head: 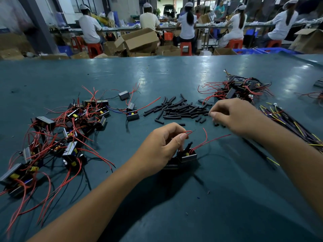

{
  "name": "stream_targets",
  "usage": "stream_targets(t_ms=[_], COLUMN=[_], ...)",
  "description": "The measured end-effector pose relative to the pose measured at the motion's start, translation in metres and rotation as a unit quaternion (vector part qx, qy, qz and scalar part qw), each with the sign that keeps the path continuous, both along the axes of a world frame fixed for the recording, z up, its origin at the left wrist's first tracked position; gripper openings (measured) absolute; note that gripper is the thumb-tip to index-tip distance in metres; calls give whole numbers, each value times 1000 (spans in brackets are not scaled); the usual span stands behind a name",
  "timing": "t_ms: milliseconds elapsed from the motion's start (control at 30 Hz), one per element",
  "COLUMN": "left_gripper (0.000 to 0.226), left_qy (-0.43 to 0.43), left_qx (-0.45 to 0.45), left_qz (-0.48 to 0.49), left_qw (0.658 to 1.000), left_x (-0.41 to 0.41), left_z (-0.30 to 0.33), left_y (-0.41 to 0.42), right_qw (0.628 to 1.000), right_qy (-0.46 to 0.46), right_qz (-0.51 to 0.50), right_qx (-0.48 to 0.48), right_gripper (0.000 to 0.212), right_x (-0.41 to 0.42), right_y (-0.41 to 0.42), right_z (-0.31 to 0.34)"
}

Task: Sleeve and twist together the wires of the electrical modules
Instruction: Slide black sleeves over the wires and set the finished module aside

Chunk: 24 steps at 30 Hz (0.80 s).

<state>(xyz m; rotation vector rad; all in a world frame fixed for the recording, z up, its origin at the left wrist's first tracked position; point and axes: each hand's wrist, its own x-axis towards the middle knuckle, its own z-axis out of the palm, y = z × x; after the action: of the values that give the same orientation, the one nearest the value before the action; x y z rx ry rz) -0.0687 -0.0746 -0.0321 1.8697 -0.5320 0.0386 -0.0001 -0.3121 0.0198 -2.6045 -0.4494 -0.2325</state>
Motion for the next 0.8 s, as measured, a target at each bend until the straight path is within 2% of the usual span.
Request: stream_targets(t_ms=[100, 233, 400, 500, 600, 700, 800], left_gripper=[19, 25, 32, 32, 31, 28, 19], left_qy=[0, -24, -54, -43, -39, -18, -4], left_qx=[3, 23, 42, 27, 27, 11, -14], left_qz=[11, 20, 34, 32, 27, 24, 20], left_qw=[1000, 999, 997, 998, 999, 999, 1000], left_x=[1, 0, 0, 1, 1, 1, 1], left_z=[-3, -5, -5, -7, -8, -7, -6], left_y=[-2, -1, 1, 0, 0, 0, -2], right_qw=[993, 973, 955, 948, 968, 992, 974], right_qy=[-6, 43, 37, 42, 13, -54, -53], right_qz=[-73, -115, -139, -147, -152, -116, -16], right_qx=[-97, -196, -258, -279, -201, 10, 220], right_gripper=[20, 50, 41, 41, 32, 14, 8], right_x=[41, 69, 76, 76, 67, 39, -10], right_y=[-1, -1, -2, -1, -3, -8, 0], right_z=[-15, -33, -40, -37, -23, -6, 6])
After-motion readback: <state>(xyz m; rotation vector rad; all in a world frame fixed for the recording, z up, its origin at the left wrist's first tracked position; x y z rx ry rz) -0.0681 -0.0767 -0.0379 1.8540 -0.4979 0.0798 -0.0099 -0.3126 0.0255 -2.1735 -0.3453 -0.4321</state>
